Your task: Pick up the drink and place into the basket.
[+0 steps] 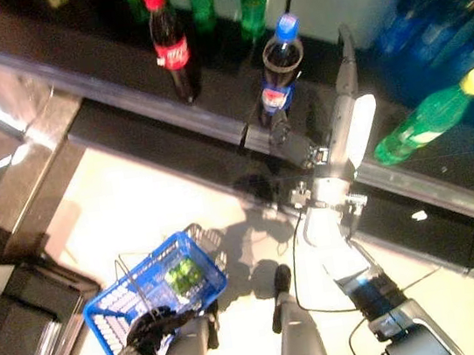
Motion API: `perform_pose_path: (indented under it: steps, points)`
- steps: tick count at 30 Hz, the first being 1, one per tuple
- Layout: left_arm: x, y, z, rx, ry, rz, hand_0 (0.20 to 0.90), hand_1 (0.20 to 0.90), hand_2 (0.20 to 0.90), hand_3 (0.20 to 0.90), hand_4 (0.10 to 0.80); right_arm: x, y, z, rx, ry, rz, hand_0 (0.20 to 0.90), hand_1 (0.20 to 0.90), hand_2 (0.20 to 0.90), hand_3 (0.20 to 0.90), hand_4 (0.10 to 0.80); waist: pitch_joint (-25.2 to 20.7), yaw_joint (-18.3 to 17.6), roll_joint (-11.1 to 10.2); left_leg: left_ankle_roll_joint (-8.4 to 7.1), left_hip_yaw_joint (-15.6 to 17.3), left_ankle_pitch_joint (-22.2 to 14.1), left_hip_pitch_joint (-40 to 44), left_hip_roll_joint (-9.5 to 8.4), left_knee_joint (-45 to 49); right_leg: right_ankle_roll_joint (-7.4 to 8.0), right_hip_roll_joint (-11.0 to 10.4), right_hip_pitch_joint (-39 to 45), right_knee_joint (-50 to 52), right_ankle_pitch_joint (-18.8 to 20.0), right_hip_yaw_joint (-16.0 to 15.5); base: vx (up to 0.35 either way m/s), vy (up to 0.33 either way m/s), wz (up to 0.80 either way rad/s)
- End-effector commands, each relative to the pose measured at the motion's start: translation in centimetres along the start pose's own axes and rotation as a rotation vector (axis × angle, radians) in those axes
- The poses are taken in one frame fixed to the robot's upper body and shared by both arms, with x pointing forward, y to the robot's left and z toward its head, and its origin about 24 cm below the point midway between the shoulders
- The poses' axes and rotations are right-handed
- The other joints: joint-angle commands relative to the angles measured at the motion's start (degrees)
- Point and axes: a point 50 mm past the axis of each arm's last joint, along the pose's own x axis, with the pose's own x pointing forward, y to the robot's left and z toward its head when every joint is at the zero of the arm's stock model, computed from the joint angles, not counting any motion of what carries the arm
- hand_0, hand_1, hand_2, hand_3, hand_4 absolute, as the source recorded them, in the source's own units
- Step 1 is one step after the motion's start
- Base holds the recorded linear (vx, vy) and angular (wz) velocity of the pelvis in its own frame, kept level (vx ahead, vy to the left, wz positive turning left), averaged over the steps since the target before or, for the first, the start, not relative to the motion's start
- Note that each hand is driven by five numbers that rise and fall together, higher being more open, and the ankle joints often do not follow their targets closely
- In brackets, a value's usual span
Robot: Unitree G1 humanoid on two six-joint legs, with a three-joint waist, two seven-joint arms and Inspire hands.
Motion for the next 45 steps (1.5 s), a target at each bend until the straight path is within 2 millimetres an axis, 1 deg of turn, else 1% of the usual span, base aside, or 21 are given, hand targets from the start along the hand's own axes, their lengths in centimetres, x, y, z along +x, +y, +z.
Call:
perform_pose_path:
  steps: [1,5,8,10,13,17,18,19,22,25,31,39,42,45]
  points:
    - [-1.8,-0.4,-4.7,-0.005,0.115,-0.024,0.3,0.3,0.3,0.2,0.1,3.3,-1.0,4.7,0.155,-0.196,-0.192,0.9,0.9,0.9,0.9,0.8,-1.0,0.3,-0.6,-0.79,-5.4,4.7,-3.7,0.07,1.9,0.15,-1.7,1.0,7.3,-6.3,-0.6,-0.062,0.026,0.04]
    - [-1.4,-1.1,-3.4,-0.018,0.076,-0.062,0.3,0.3,0.3,0.2,0.1,4.5,-1.3,4.4,0.122,-0.175,-0.28,0.9,0.9,0.9,0.9,0.8,1.1,0.2,0.2,-0.57,-5.2,5.2,-6.1,-0.39,3.6,0.05,-1.9,-0.7,8.1,-6.2,-0.3,-0.048,0.032,0.01]
    - [-1.3,-1.6,-3.0,-0.012,0.062,-0.081,0.3,0.3,0.3,0.2,0.1,5.0,-1.8,4.2,0.109,-0.158,-0.337,0.9,0.9,0.9,0.9,0.8,1.8,0.1,0.6,-0.51,-5.1,5.4,-7.2,-0.38,4.3,0.08,-1.9,-1.4,8.4,-6.2,-0.2,-0.013,0.002,-0.05]
    - [-1.1,-1.9,-2.5,-0.011,0.053,-0.089,0.3,0.3,0.3,0.2,0.1,5.6,-1.9,4.2,0.137,-0.129,-0.359,0.9,0.9,0.9,0.9,0.8,1.8,0.1,0.9,-0.46,-4.9,5.5,-8.6,-0.42,4.7,0.08,-1.9,-2.6,8.4,-6.1,0.0,-0.014,0.013,-0.08]
    - [-1.0,-2.2,-2.1,-0.016,0.043,-0.1,0.3,0.3,0.3,0.2,0.1,6.2,-1.7,4.5,0.165,-0.116,-0.35,0.9,0.9,0.9,0.9,0.8,1.8,0.1,1.2,-0.52,-5.0,5.8,-9.7,-0.45,4.9,0.03,-1.7,-3.6,8.4,-6.0,0.2,-0.004,0.022,-0.07]
    - [-0.8,-2.9,-1.5,-0.021,0.026,-0.12,0.3,0.3,0.3,0.2,0.1,7.5,-1.3,5.4,0.198,-0.119,-0.325,0.9,0.9,0.9,0.9,0.8,1.8,0.5,1.7,-0.62,-5.0,6.5,-11.5,-0.44,4.9,-0.17,-1.5,-5.0,8.2,-6.0,0.3,-0.001,0.004,-0.02]
    - [-0.8,-3.2,-1.3,-0.02,0.021,-0.133,0.3,0.3,0.3,0.2,0.1,8.2,-1.1,5.8,0.209,-0.121,-0.318,0.9,0.9,0.9,0.9,0.8,1.8,0.8,2.0,-0.58,-5.0,6.1,-12.1,-0.54,5.0,-0.21,-1.5,-5.7,8.4,-6.2,0.3,0.0,0.0,0.0]
    - [-0.8,-3.3,-1.2,-0.02,0.019,-0.134,0.3,0.3,0.3,0.2,0.1,8.3,-1.1,5.9,0.211,-0.123,-0.318,0.9,0.9,0.9,0.9,0.8,1.8,0.8,2.0,-0.55,-5.0,6.5,-12.3,-0.59,4.7,-0.24,-1.5,-5.9,8.2,-5.9,0.3,-0.008,-0.003,-0.04]
    - [-0.7,-3.6,-0.9,-0.013,0.017,-0.151,0.3,0.3,0.3,0.2,0.1,9.9,-0.9,6.6,0.232,-0.119,-0.294,0.9,0.9,0.9,0.9,0.8,1.8,1.5,2.4,-0.48,-5.1,6.4,-13.5,-0.96,4.9,-0.29,-1.4,-7.2,8.7,-6.2,0.3,-0.007,0.006,-0.12]
    - [-0.6,-3.7,-0.6,-0.014,0.022,-0.151,0.3,0.3,0.3,0.2,0.1,11.0,-0.5,7.3,0.261,-0.107,-0.262,0.9,0.9,0.9,0.9,0.8,1.8,2.0,2.6,-0.34,-5.2,6.5,-14.5,-1.12,4.6,-0.37,-1.3,-8.2,8.7,-6.1,0.2,-0.001,0.005,-0.03]
    - [-0.4,-3.4,-0.4,-0.013,0.026,-0.144,0.3,0.3,0.3,0.2,0.1,11.6,0.2,7.6,0.317,-0.062,-0.212,0.9,0.9,0.9,0.9,0.8,1.8,2.5,2.6,0.07,-5.2,6.2,-15.7,-1.52,4.2,-0.32,-1.2,-9.8,9.0,-5.9,0.2,0.0,0.0,0.0]
    - [-0.3,-3.4,-0.4,-0.026,0.031,-0.142,0.3,0.3,0.3,0.2,0.1,11.2,1.3,7.4,0.351,-0.006,-0.126,0.9,0.9,0.9,0.9,0.8,1.8,2.4,2.3,0.45,-5.3,5.7,-16.2,-1.92,4.0,-0.25,-1.2,-10.6,9.2,-5.7,0.4,0.004,0.001,0.0]
    - [-0.3,-3.4,-0.3,-0.02,0.034,-0.148,0.3,0.3,0.3,0.2,0.1,11.6,1.5,7.1,0.372,0.026,-0.12,0.9,0.9,0.9,0.9,0.8,1.8,2.7,2.2,0.65,-5.2,5.2,-16.4,-2.07,4.1,-0.21,-1.4,-10.8,9.3,-5.6,0.3,0.0,0.0,0.0]
    - [-0.4,-3.2,-0.7,-0.016,0.046,-0.145,0.3,0.3,0.3,0.2,0.1,11.9,1.2,7.0,0.392,0.041,-0.151,0.9,0.9,0.9,0.9,0.8,1.8,3.0,2.0,0.66,-5.6,5.0,-16.4,-2.32,4.0,-0.1,-1.4,-10.7,9.3,-5.6,0.1,0.0,0.0,0.0]
